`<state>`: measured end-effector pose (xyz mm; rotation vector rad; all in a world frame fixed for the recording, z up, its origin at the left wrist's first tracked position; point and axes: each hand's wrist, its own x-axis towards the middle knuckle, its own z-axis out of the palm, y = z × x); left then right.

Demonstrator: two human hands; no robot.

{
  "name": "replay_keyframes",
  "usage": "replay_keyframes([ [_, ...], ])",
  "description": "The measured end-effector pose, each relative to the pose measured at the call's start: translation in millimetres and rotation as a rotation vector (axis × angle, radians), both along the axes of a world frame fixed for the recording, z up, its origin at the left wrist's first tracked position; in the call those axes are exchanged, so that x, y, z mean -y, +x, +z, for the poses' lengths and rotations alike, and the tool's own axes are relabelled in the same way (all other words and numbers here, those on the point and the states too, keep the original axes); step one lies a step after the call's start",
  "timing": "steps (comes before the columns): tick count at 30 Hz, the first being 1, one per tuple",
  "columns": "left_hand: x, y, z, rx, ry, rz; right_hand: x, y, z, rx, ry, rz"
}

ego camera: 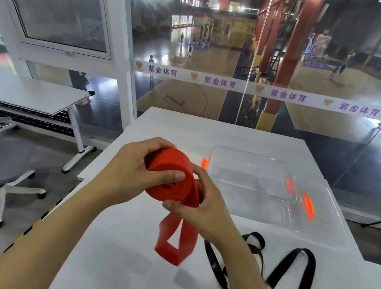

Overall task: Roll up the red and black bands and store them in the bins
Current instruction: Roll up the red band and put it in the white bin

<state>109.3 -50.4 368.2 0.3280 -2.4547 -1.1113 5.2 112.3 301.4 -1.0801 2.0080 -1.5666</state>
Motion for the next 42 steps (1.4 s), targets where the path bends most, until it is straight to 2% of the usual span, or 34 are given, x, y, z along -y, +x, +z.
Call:
replay_keyframes([
  [3,5,4,4,-0.046,0.042,0.011,-5,-9,-4,0.051,0.066,0.114],
  [6,12,5,5,-0.091,0.059,0.055,-17,-17,-16,0.126,0.116,0.113],
  [11,14,0,2,-0.164,0.111,0.073,-35,-33,-55,0.138,0.372,0.195],
  [13,14,-2,3,-0.204,0.132,0.081,-48,-39,-79,0.113,0.489,0.191],
  [17,19,-4,3,-0.203,0.134,0.103,-65,-38,-119,0.133,0.482,0.148],
  [23,27,-8,5,-0.317,0.259,0.196,-81,-33,-154,0.002,0.57,0.031],
  [26,37,-6,13,-0.356,0.357,0.232,-86,-26,-169,0.051,0.451,-0.016],
  [31,40,-6,17,-0.355,0.353,0.254,-82,-18,-169,0.247,0.196,0.019],
  [35,45,-5,13,-0.354,0.336,0.319,-80,-15,-173,0.559,-0.009,-0.146],
  [38,45,-3,8,-0.317,0.309,0.315,-74,-19,-183,0.76,0.003,-0.461],
  [40,40,-2,2,-0.318,0.288,0.283,-70,-25,-194,0.773,0.105,-0.684],
  [42,33,-3,-2,-0.293,0.23,0.244,-67,-30,-200,0.639,0.252,-0.743],
])
